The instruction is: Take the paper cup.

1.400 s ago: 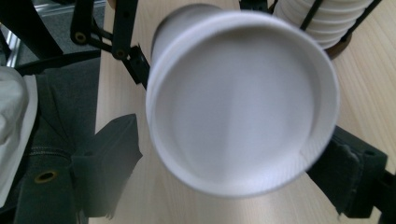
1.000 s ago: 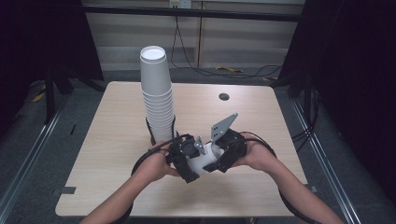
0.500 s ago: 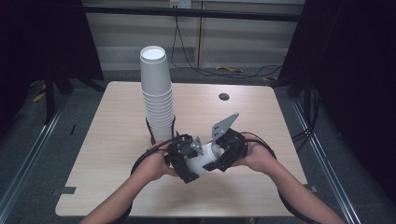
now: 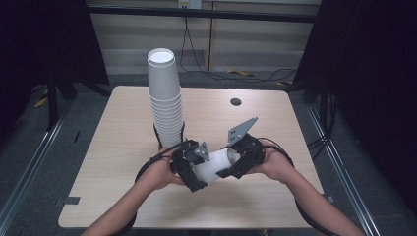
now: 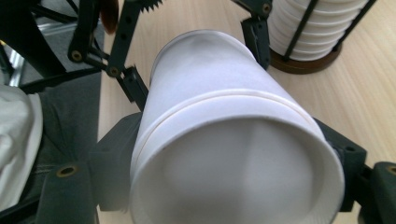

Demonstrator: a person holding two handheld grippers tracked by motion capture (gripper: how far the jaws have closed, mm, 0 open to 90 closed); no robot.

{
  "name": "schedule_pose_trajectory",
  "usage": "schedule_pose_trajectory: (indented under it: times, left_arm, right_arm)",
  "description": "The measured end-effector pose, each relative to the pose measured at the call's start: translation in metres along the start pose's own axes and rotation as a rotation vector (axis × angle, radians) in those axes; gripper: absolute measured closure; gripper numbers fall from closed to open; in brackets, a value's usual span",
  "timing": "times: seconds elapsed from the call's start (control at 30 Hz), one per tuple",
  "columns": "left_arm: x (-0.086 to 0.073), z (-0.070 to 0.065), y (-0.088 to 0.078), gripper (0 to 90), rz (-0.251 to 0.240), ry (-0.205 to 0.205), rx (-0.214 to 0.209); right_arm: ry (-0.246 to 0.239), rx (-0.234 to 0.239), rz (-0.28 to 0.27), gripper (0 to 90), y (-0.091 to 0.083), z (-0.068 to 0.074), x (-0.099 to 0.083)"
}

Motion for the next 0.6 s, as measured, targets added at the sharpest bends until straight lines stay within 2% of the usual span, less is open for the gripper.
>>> schedule_pose_trajectory:
  times: [0.07,0.23,0.33,0.4,0.6]
  left_arm:
    - [-0.001,0.002,-0.003,0.6,-0.030,-0.028,0.005]
    - [-0.003,0.005,-0.007,0.0,-0.074,-0.048,0.006]
    - [-0.005,0.007,-0.010,0.0,-0.118,-0.079,0.005]
    - [-0.004,0.007,-0.012,0.0,-0.144,-0.095,-0.003]
    - [-0.005,0.008,-0.014,0.0,-0.195,-0.110,-0.019]
  right_arm:
    - [-0.002,-0.002,-0.003,22.3,-0.002,-0.001,-0.001]
    - [0.011,-0.004,-0.023,22.3,-0.008,-0.003,-0.005]
    - [0.039,-0.011,-0.042,22.2,-0.011,-0.006,-0.011]
    - [0.040,-0.014,-0.055,22.2,-0.013,-0.006,-0.012]
    - [0.056,-0.013,-0.077,22.2,-0.016,-0.008,-0.017]
Point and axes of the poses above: each handheld gripper's, and its own axes: y roughly forward along the jaws, x roughly out of its top, z roughly to its left, the point moved 8 cm from there along y, roughly forward along the jaws, and after that the axes turned 10 degrees about -z, right-handed, at the moved point
